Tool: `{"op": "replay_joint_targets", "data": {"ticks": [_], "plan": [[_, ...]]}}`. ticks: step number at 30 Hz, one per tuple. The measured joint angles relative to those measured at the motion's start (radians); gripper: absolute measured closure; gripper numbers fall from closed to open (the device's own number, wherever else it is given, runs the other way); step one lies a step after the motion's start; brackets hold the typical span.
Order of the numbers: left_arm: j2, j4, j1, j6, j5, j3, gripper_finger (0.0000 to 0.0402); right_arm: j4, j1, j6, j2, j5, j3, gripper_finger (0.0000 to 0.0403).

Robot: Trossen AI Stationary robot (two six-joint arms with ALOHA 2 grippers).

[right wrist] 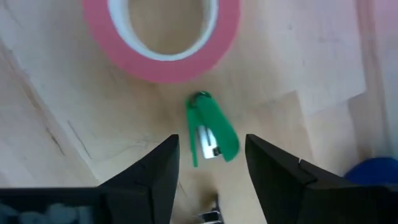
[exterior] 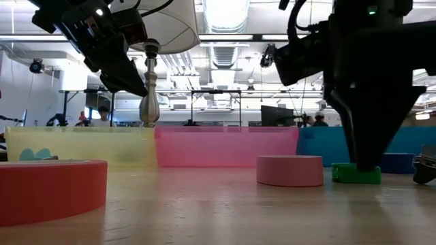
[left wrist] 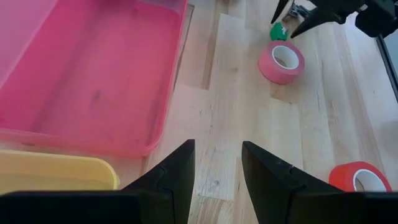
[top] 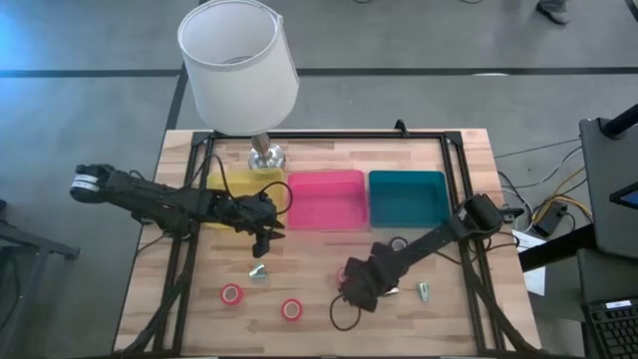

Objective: Pick and place Stapler, Stapler remover, tape
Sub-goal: Put the green stapler into the yellow bin

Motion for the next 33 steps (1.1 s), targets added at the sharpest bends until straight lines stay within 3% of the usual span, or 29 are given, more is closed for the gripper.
{"op": "replay_joint_targets", "data": {"ticks": [17,33], "plan": [[0.000,0.000,0.000,0.000,0.000,0.000,0.0266,0.085,0.001,-0.081,-0.002,0.009,-0.072,0.0227],[0.000,0.000,0.000,0.000,0.000,0.000,0.0266,0.114,0.001,-0.084,-0.006,-0.002,-0.085,0.0336]]}}
